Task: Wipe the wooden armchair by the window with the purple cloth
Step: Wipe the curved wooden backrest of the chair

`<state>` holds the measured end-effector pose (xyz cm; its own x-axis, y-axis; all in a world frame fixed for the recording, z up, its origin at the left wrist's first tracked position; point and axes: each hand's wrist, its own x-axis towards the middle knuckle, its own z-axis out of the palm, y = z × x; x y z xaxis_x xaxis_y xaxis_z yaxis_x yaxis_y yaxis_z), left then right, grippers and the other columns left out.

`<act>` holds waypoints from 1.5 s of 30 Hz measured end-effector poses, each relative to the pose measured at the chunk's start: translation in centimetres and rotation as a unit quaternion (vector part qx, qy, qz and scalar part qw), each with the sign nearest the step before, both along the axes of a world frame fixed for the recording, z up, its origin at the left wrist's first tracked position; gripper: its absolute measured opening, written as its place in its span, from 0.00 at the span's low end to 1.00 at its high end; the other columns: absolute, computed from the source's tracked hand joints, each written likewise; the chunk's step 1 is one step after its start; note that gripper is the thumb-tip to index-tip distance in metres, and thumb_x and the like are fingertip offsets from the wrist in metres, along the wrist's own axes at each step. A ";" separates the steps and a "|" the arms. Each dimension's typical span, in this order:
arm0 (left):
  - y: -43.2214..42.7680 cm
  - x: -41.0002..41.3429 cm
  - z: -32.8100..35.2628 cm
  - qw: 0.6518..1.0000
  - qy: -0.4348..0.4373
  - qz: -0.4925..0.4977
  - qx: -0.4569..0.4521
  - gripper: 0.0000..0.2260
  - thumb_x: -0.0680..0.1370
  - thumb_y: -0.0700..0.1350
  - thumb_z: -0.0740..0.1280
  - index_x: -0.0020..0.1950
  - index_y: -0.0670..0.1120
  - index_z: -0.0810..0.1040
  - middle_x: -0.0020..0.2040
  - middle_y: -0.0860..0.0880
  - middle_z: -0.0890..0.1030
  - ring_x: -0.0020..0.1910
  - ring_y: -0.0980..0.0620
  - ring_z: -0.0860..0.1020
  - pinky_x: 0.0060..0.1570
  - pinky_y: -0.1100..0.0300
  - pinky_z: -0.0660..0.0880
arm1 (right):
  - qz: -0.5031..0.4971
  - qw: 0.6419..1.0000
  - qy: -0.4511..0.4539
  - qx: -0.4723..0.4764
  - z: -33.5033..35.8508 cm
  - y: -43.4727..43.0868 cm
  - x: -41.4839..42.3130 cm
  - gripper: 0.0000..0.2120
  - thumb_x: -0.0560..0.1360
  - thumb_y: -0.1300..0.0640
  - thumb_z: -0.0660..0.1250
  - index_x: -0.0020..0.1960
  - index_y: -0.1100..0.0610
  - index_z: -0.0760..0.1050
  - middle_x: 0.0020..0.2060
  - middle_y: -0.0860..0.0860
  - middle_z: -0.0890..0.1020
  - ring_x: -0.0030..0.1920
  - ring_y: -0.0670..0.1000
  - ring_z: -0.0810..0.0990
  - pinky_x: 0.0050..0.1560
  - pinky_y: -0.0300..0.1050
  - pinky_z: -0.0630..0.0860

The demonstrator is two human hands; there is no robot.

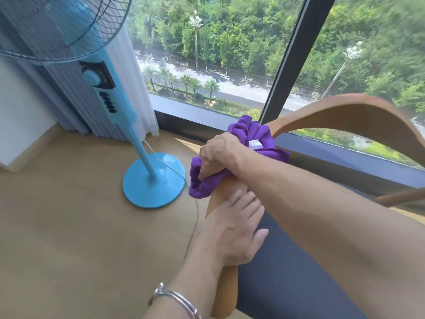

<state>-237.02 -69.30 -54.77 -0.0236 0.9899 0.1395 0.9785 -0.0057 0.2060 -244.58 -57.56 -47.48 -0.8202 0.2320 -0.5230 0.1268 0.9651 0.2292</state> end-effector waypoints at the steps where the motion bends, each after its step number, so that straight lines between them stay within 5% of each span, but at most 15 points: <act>1: -0.9 0.2 -0.3 1.000 0.008 -0.008 -0.018 0.24 0.78 0.54 0.51 0.66 0.43 0.73 0.68 0.48 0.72 0.72 0.48 0.61 0.71 0.50 0.51 | 0.001 1.000 0.004 0.006 0.2 -0.4 0.3 0.24 0.74 0.38 0.59 0.63 0.51 0.74 0.61 0.49 0.79 0.61 0.55 0.76 0.52 0.47 0.68; 6: -4.0 0.7 -0.3 0.998 0.048 -0.024 -0.037 0.26 0.76 0.58 0.52 0.67 0.44 0.72 0.69 0.48 0.72 0.72 0.48 0.62 0.69 0.50 0.53 | 0.035 0.999 -0.028 0.011 0.2 -3.5 1.1 0.20 0.74 0.40 0.58 0.60 0.50 0.75 0.58 0.50 0.79 0.52 0.57 0.75 0.52 0.47 0.69; 11: -6.4 1.6 -0.4 0.996 0.079 -0.041 -0.017 0.25 0.78 0.58 0.50 0.62 0.47 0.77 0.61 0.52 0.78 0.65 0.51 0.71 0.66 0.52 0.65 | 0.071 0.996 -0.036 0.029 -0.3 -6.4 2.3 0.22 0.74 0.40 0.58 0.62 0.50 0.74 0.61 0.50 0.79 0.59 0.56 0.76 0.49 0.46 0.66; 17: -8.7 3.2 -0.7 0.990 0.075 -0.094 0.071 0.18 0.79 0.53 0.56 0.55 0.42 0.79 0.52 0.48 0.81 0.57 0.48 0.76 0.60 0.53 0.72 | 0.072 0.997 -0.025 0.006 -0.2 -9.5 5.0 0.12 0.74 0.41 0.59 0.48 0.49 0.68 0.53 0.50 0.79 0.46 0.55 0.70 0.48 0.46 0.66; 23: -13.9 4.1 1.1 0.984 0.060 -0.165 0.037 0.16 0.81 0.49 0.55 0.59 0.41 0.77 0.58 0.47 0.79 0.61 0.49 0.73 0.62 0.54 0.71 | 0.111 0.994 -0.011 0.006 -0.7 -13.0 7.2 0.14 0.74 0.39 0.59 0.50 0.48 0.71 0.49 0.51 0.78 0.49 0.56 0.73 0.48 0.46 0.65; 25: -15.0 3.1 3.8 0.986 0.032 -0.163 0.032 0.16 0.81 0.46 0.54 0.53 0.41 0.79 0.50 0.46 0.80 0.53 0.47 0.76 0.54 0.55 0.74 | 0.146 0.989 0.015 0.005 -0.8 -14.0 8.3 0.12 0.76 0.42 0.58 0.49 0.49 0.73 0.51 0.50 0.80 0.51 0.56 0.75 0.48 0.45 0.64; 29: -15.8 0.6 9.2 0.990 0.061 -0.115 0.062 0.16 0.80 0.44 0.54 0.36 0.45 0.74 0.34 0.48 0.74 0.34 0.49 0.70 0.37 0.55 0.72 | 0.153 0.986 0.044 -0.040 0.0 -14.5 11.2 0.14 0.81 0.55 0.57 0.36 0.55 0.65 0.34 0.48 0.70 0.47 0.53 0.71 0.47 0.44 0.62; 32: -15.8 -0.5 11.6 0.989 0.074 -0.087 0.089 0.13 0.79 0.44 0.55 0.35 0.45 0.71 0.34 0.48 0.73 0.35 0.51 0.66 0.38 0.59 0.66 | 0.162 0.981 0.059 -0.089 -0.1 -15.8 13.2 0.12 0.74 0.45 0.64 0.46 0.54 0.74 0.44 0.50 0.76 0.51 0.54 0.72 0.56 0.47 0.67; 36: -14.8 -0.7 11.7 0.992 0.080 -0.052 0.083 0.17 0.81 0.44 0.51 0.42 0.43 0.77 0.38 0.48 0.75 0.37 0.48 0.71 0.43 0.55 0.71 | 0.214 0.972 0.074 -0.067 -1.0 -17.4 15.7 0.14 0.68 0.40 0.66 0.36 0.51 0.74 0.32 0.47 0.74 0.42 0.54 0.71 0.46 0.47 0.64; 39: -14.1 -0.1 11.3 0.995 0.065 -0.013 0.070 0.20 0.82 0.47 0.48 0.55 0.40 0.78 0.48 0.46 0.79 0.46 0.46 0.78 0.50 0.51 0.75 | 0.257 0.963 0.064 -0.041 -1.6 -18.2 17.9 0.13 0.69 0.41 0.65 0.37 0.51 0.76 0.34 0.47 0.76 0.46 0.55 0.73 0.55 0.53 0.66; 45: -14.3 0.8 10.9 0.991 0.118 0.060 0.023 0.23 0.81 0.51 0.47 0.64 0.42 0.76 0.61 0.48 0.78 0.61 0.49 0.76 0.60 0.54 0.65 | 0.245 0.946 0.198 -0.082 -3.4 -17.7 21.1 0.11 0.66 0.41 0.68 0.38 0.47 0.80 0.33 0.45 0.79 0.43 0.52 0.72 0.50 0.50 0.69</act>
